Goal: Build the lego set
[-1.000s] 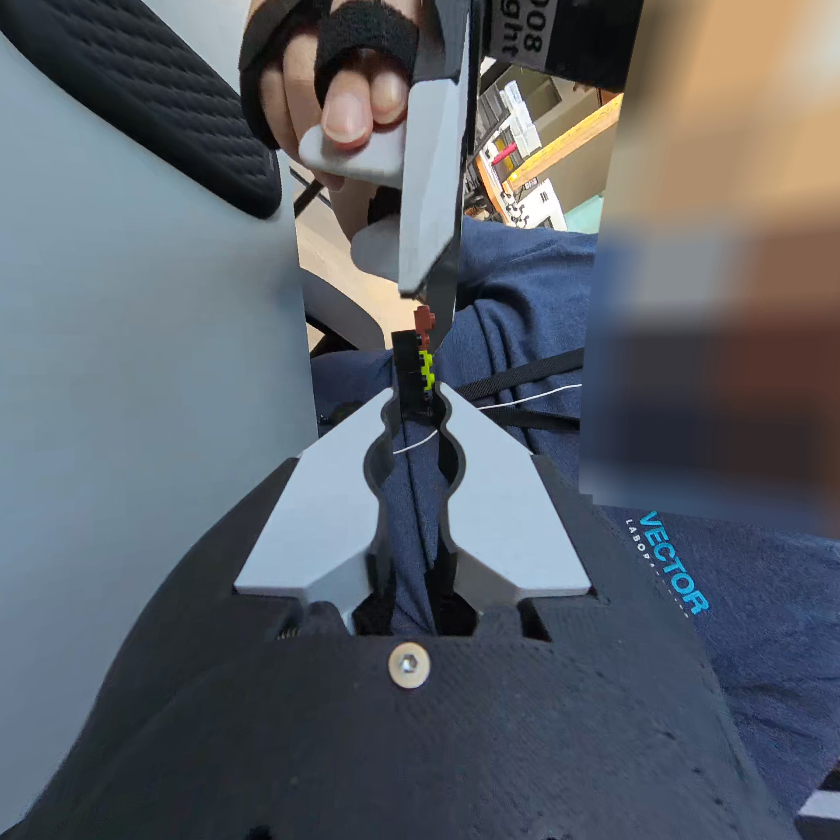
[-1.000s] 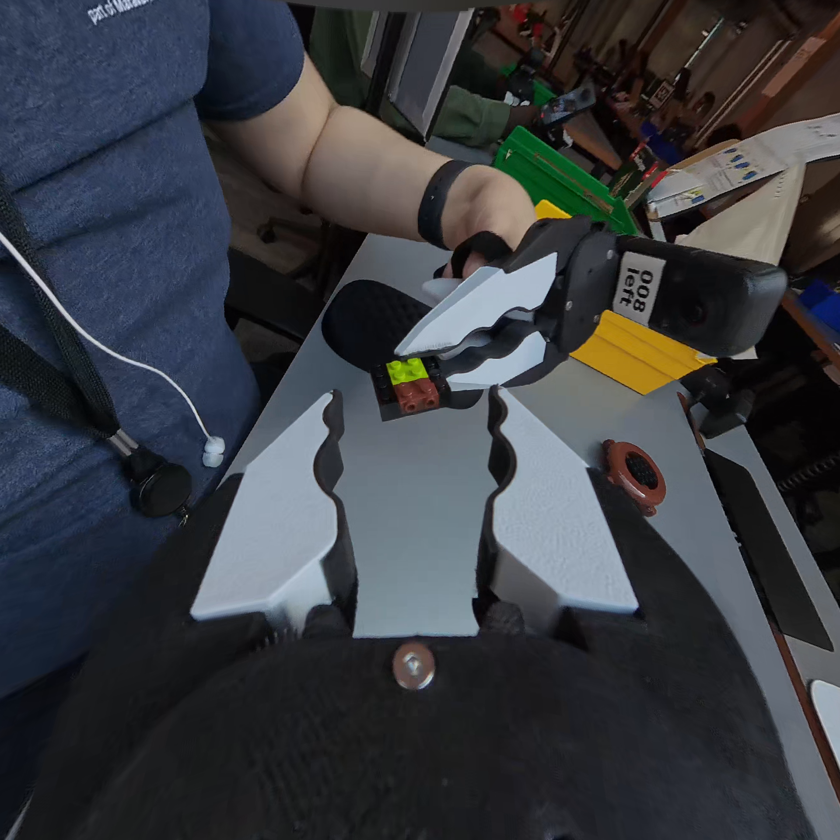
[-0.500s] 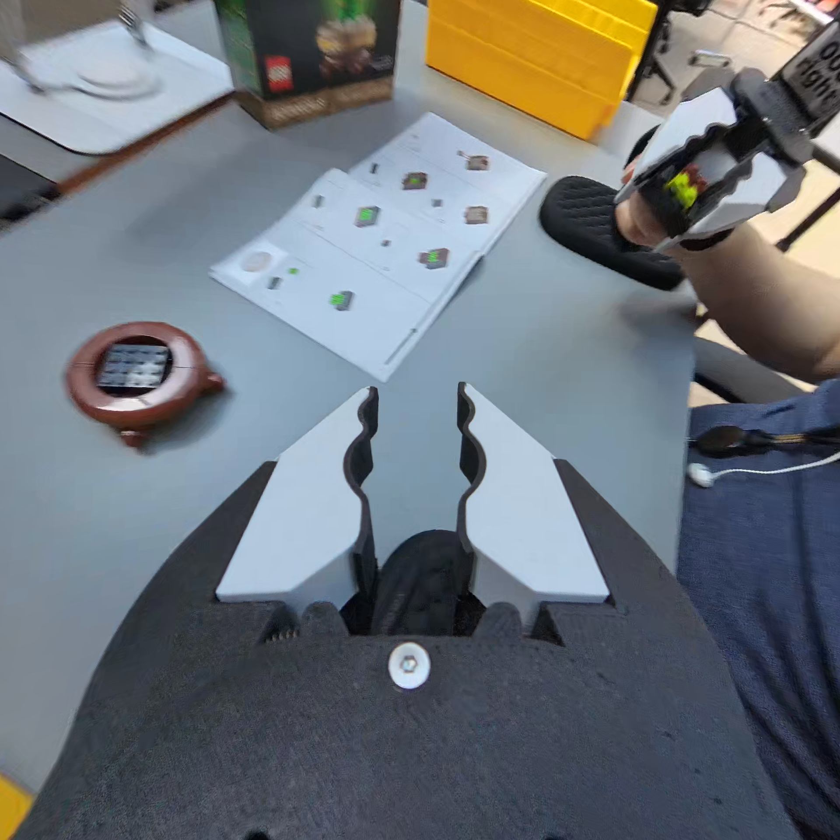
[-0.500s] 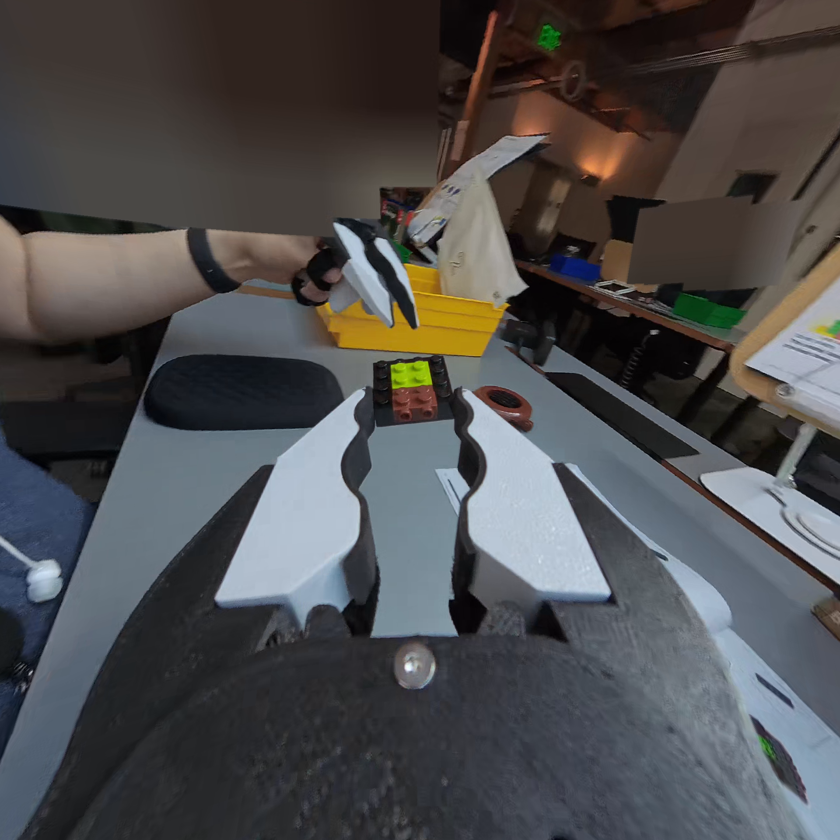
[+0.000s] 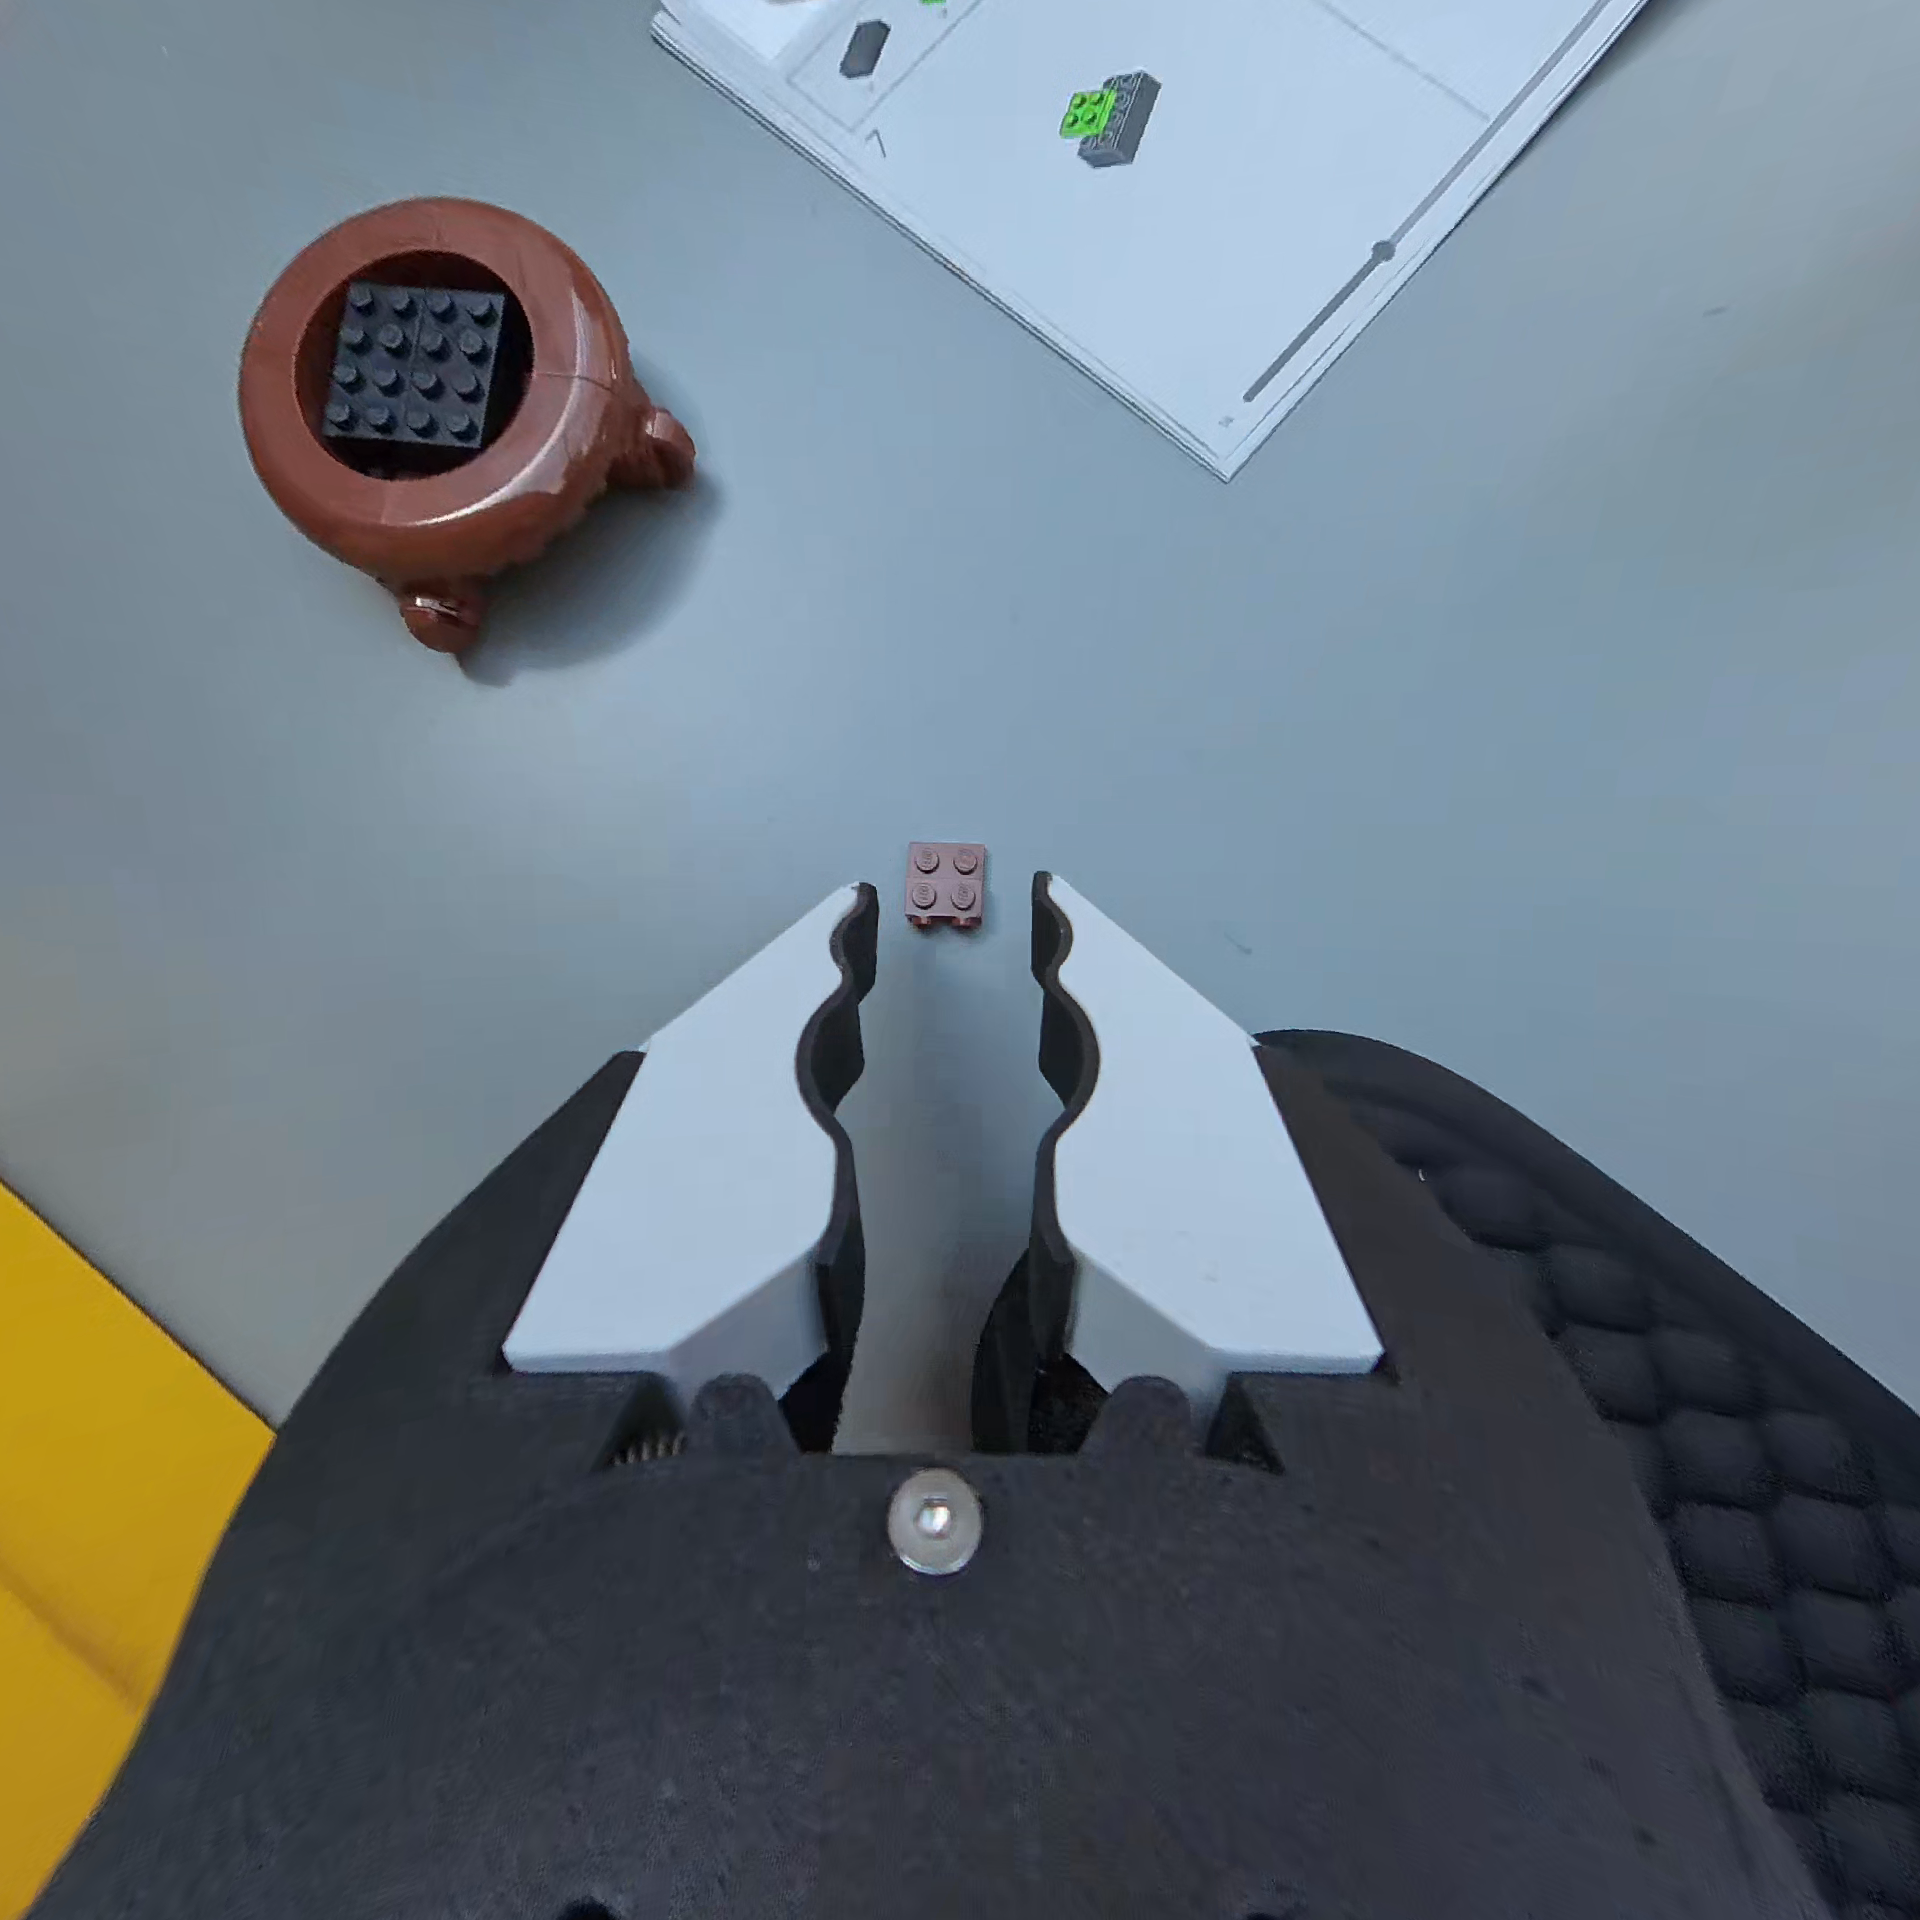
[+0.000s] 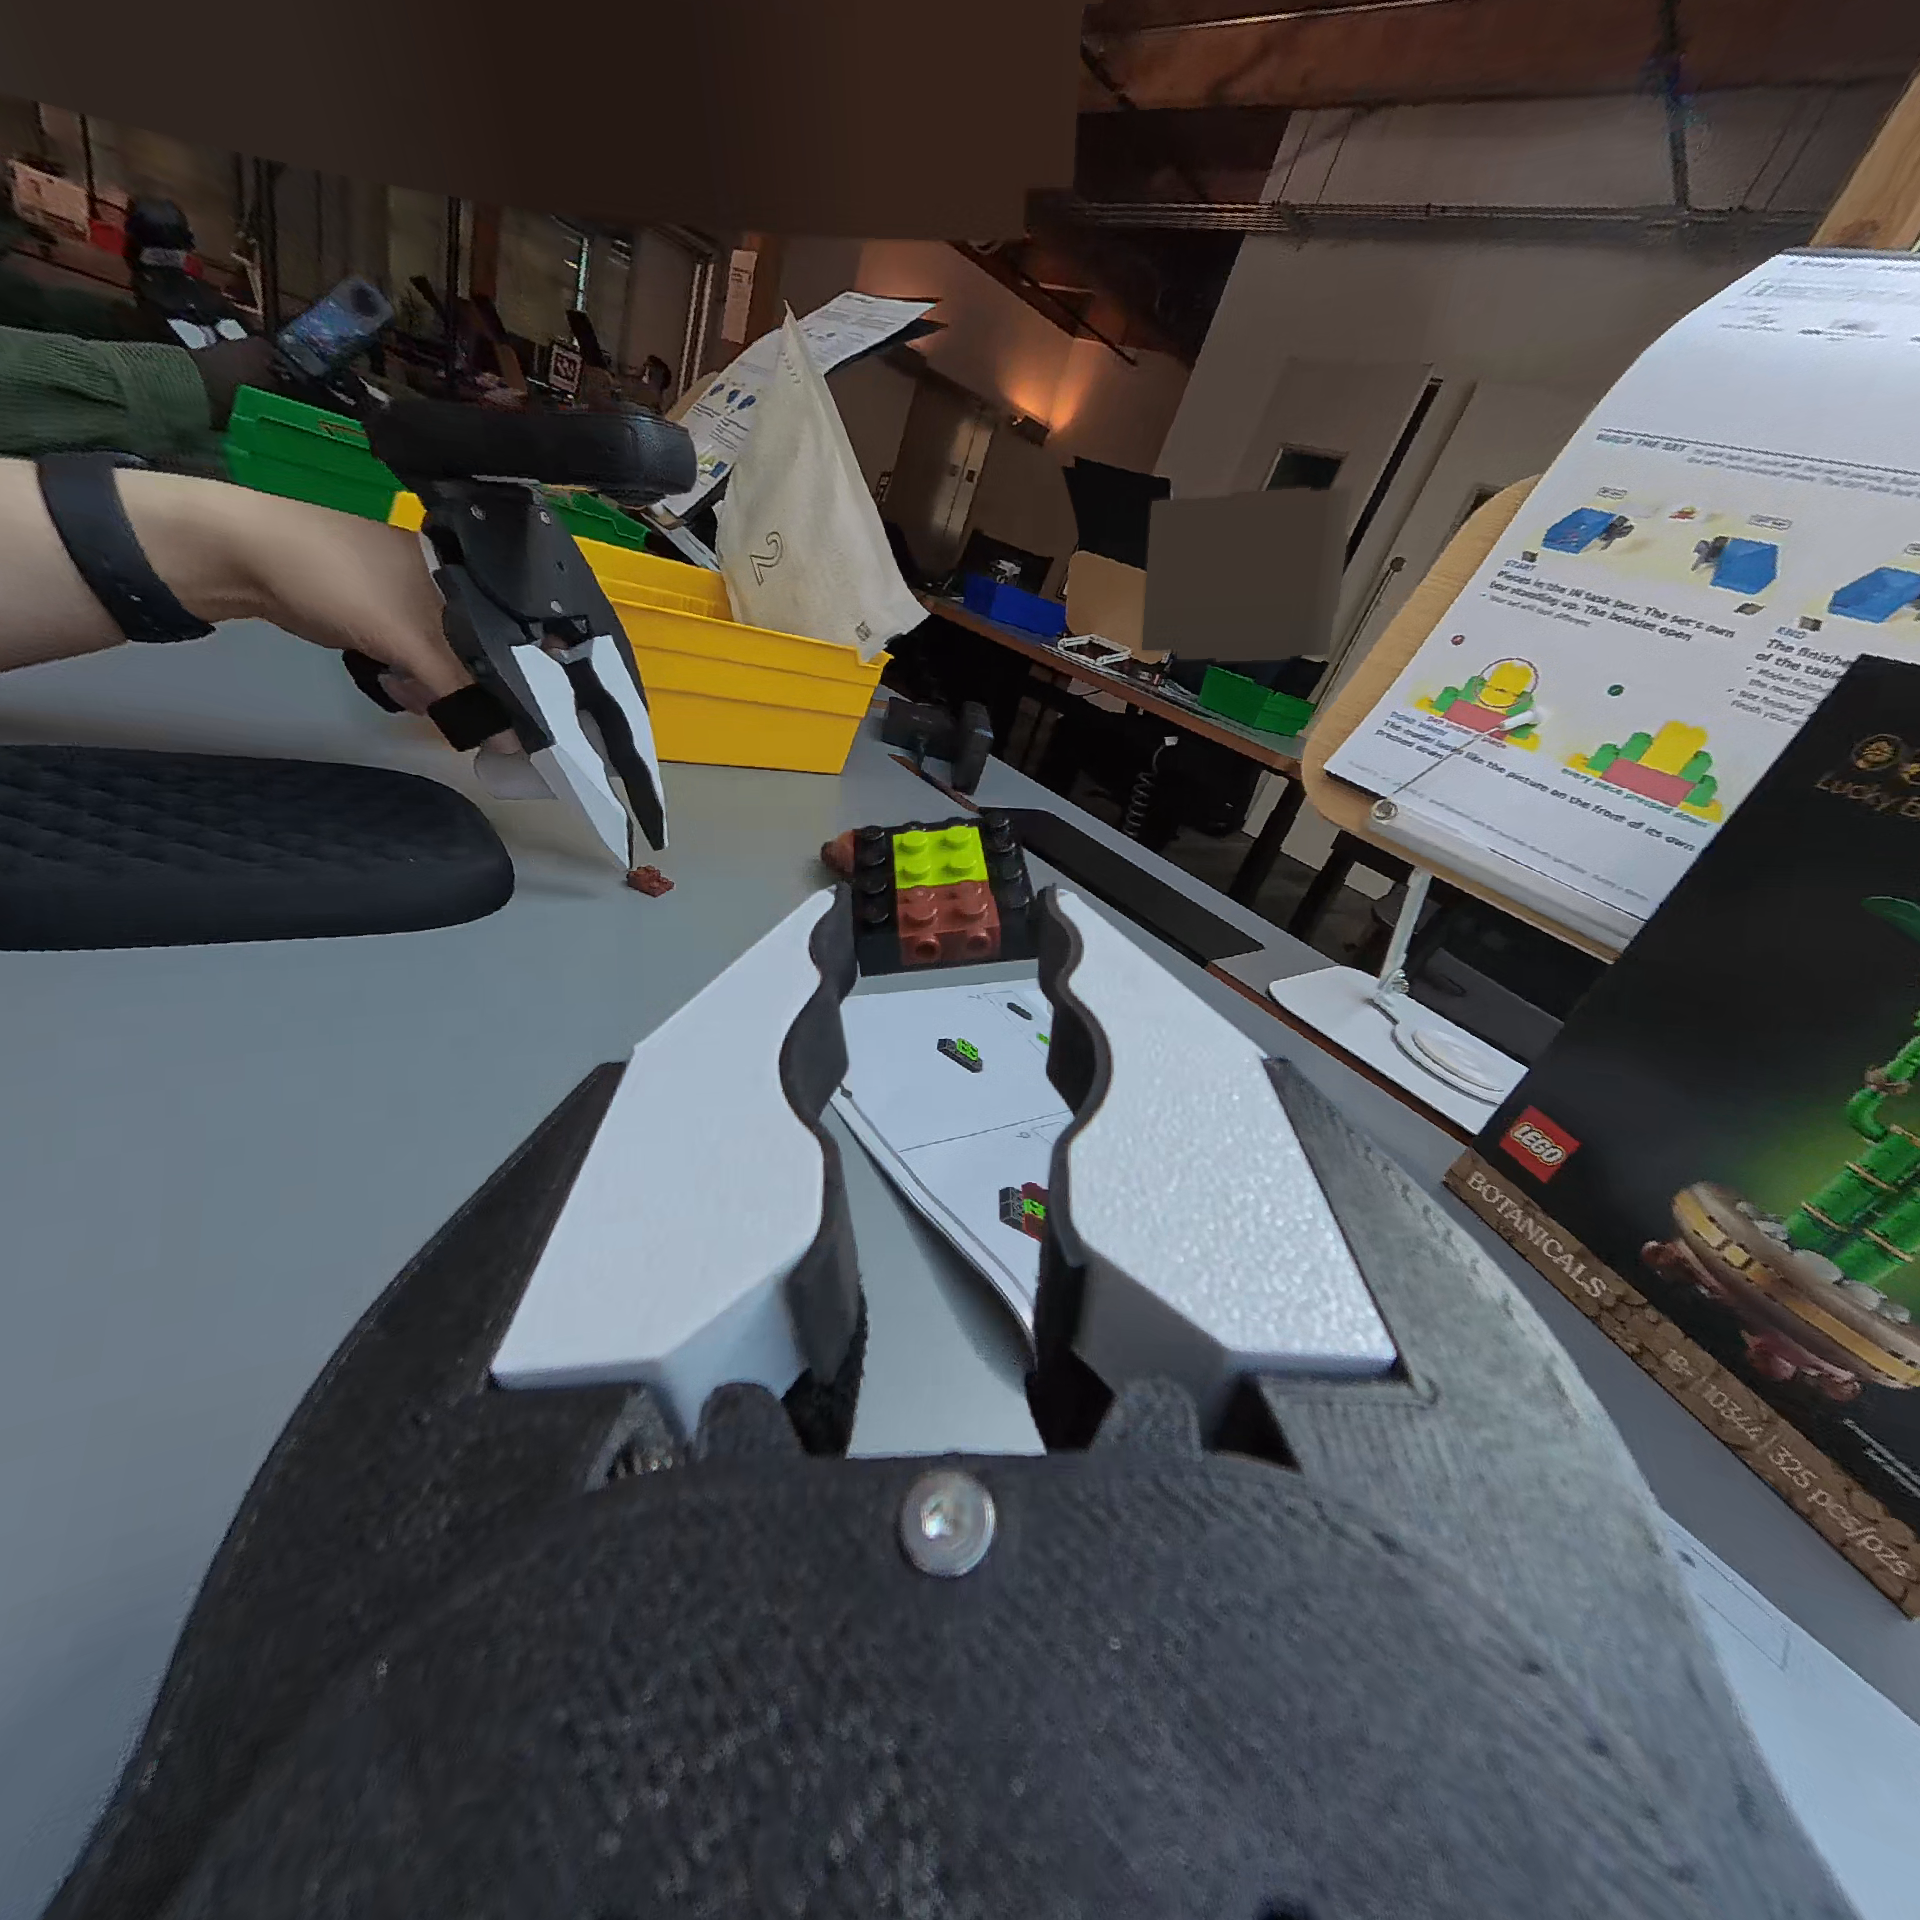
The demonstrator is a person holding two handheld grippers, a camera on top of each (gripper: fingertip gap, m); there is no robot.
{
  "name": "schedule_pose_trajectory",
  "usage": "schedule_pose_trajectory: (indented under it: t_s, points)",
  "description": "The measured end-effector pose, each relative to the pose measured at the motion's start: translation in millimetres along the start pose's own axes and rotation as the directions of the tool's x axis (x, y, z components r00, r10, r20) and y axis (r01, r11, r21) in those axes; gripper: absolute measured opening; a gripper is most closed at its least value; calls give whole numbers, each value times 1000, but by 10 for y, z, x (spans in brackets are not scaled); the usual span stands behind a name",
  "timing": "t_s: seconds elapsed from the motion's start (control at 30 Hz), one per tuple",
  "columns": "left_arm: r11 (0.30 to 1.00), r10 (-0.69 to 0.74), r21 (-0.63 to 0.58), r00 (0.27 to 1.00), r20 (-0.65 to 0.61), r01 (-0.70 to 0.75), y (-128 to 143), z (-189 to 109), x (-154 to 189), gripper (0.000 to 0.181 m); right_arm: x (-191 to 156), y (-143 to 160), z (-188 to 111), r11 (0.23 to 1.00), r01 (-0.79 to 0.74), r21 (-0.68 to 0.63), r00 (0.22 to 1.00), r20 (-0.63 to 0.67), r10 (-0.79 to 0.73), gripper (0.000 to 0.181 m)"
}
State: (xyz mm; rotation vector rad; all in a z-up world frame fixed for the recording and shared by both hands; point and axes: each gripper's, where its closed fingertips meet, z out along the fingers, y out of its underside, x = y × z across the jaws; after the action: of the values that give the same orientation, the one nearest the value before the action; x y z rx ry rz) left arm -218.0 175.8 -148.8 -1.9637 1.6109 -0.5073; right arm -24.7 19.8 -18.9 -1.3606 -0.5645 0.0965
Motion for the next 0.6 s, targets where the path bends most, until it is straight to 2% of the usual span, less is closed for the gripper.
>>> schedule_pose_trajectory:
  t_s: [0.03,0.17,0.3,0.37,0.43,0.6]
  points:
    - [1000,-5,-9,1000,-9,5,7,27,6,28,37,0,-10,1000,20,-5,999,-30,-20,34]
    - [999,-14,-34,1000,1,14,52,89,-30,29,314,-120,-183,998,50,39,978,-202,-41,34]
    - [999,-25,-45,1000,-8,24,64,134,-48,28,744,-109,-461,999,33,18,891,-453,-21,34]
    - [998,-29,-53,999,-14,28,55,147,-51,25,838,-96,-533,1000,-4,26,869,-494,16,33]
    - [998,8,-67,1000,2,-8,60,149,-75,14,898,-65,-580,999,-37,18,854,-519,41,33]
    - [991,75,-108,997,18,-73,57,145,-35,14,1045,-130,-812,998,-41,51,797,-601,64,33]
